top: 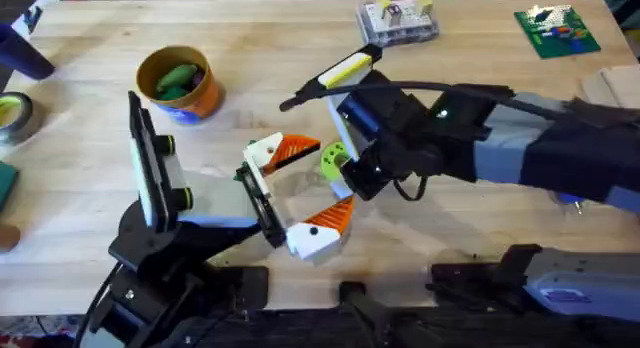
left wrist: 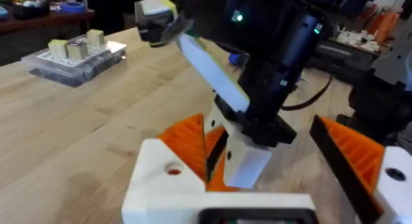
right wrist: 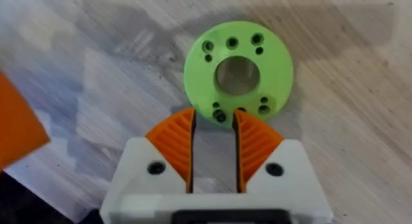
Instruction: Pick up the gripper from the table and insert it into the empty holder that is missing its gripper. Then pick up a screw, insert it into the mounting hole, and use the screwdriver to tighten it. Finally, clean up the table by picking up the vegetable and placing it into the bucket.
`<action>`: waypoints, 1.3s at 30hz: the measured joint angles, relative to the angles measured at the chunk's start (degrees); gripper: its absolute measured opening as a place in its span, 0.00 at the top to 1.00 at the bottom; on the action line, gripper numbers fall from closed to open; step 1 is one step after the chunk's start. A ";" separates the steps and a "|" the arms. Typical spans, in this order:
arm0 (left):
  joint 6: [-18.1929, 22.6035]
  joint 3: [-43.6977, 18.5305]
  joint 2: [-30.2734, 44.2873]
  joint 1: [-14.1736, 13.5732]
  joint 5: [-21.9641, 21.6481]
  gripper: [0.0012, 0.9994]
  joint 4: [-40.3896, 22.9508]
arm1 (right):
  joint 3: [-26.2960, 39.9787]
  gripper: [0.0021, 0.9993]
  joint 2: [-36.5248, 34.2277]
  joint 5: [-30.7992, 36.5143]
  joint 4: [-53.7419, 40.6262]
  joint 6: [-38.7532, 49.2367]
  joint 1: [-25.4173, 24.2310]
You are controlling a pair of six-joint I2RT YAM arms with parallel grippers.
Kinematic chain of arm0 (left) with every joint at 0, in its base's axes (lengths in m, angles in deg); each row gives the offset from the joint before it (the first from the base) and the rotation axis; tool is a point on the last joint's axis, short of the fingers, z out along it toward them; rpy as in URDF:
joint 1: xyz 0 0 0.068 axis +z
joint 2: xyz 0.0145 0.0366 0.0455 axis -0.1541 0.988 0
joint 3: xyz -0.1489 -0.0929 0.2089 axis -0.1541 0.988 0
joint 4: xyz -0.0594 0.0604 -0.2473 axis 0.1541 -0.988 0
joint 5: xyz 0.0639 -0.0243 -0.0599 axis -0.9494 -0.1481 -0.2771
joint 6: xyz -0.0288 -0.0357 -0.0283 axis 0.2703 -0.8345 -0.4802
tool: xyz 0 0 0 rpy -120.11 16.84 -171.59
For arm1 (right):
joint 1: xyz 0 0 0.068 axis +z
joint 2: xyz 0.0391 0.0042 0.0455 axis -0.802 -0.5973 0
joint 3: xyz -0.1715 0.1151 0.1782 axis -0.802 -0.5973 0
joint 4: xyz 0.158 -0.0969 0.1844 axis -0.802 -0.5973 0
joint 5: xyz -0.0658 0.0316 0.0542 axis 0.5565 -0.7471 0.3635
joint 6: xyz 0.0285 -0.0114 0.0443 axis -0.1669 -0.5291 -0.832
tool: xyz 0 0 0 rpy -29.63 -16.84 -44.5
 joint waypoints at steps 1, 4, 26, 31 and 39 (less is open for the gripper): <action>0.00 0.00 0.00 0.00 0.00 0.01 0.00 | 0.14 0.67 -0.36 0.07 0.10 0.00 0.00; 0.00 0.00 -0.01 0.00 0.00 0.01 0.00 | 0.66 0.67 -1.00 0.08 0.90 0.01 0.01; 0.00 0.00 0.00 0.00 0.00 0.01 0.00 | 0.87 0.99 -1.33 3.73 1.18 -0.30 -0.59; 0.00 0.00 0.00 0.00 0.00 0.01 0.01 | 1.25 0.99 -1.33 5.24 -0.59 -1.87 -4.32; 0.00 0.00 -0.01 0.00 -0.01 0.01 0.00 | 13.39 1.00 -0.96 6.20 -18.78 -2.08 -8.64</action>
